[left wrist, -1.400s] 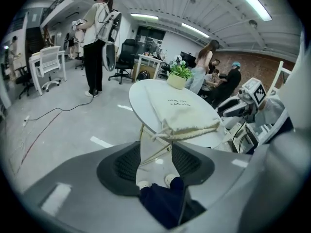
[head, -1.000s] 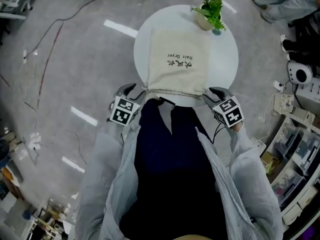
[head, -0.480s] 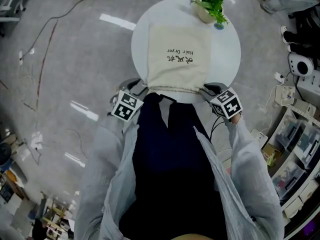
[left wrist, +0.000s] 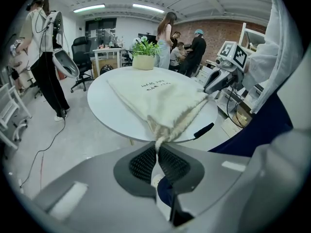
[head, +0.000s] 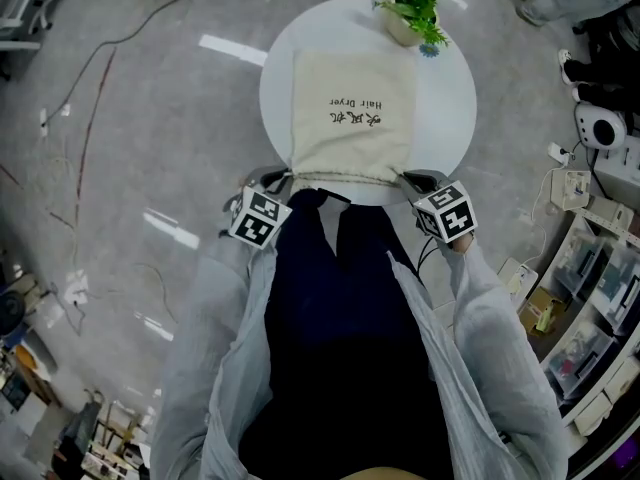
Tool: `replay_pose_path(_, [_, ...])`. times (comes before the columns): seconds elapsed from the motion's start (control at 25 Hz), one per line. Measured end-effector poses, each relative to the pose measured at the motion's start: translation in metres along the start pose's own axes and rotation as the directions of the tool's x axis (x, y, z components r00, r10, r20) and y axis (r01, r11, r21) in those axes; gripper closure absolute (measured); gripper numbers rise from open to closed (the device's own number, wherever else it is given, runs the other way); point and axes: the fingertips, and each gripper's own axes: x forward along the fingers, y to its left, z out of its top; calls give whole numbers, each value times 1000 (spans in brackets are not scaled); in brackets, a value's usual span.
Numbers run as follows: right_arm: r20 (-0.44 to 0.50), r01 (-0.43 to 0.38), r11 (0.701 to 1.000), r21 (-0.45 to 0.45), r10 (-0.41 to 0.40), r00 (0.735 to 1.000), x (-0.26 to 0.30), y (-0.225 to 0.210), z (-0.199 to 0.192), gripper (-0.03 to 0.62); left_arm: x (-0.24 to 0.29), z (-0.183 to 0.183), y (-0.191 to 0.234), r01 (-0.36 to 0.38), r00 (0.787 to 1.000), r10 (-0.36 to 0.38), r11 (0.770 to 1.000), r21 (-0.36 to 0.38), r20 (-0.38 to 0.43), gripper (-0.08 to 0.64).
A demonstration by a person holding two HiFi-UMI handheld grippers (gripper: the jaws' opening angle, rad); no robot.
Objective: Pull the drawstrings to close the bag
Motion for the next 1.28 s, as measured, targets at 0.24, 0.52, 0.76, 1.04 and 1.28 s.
replay_pose_path(0.24, [38, 93, 994, 58, -95, 995, -12, 0, -10, 575, -17, -4, -4, -34, 999, 34, 999, 5, -24, 538])
replay_pose_path(0.52, [49, 276, 958, 73, -280, 959, -13, -16, -11, 575, -23, -5, 0, -86, 987, 99, 991, 104, -124, 538])
replay_pose_path(0.76, [73, 385, 901, 201, -405, 911, -30, -29, -12, 577, -23, -4, 4, -112, 973, 126, 990, 84, -195, 537])
replay_pose_path(1.04, [104, 470, 813, 344, -531, 841, -50, -39, -14, 577, -26, 2, 19, -172, 973, 157, 982, -74, -169, 537])
replay_pose_path(1.28, [100, 521, 783, 340, -581, 808, -53, -42, -14, 577, -29, 1, 26, -222, 968, 188, 951, -214, -169, 538])
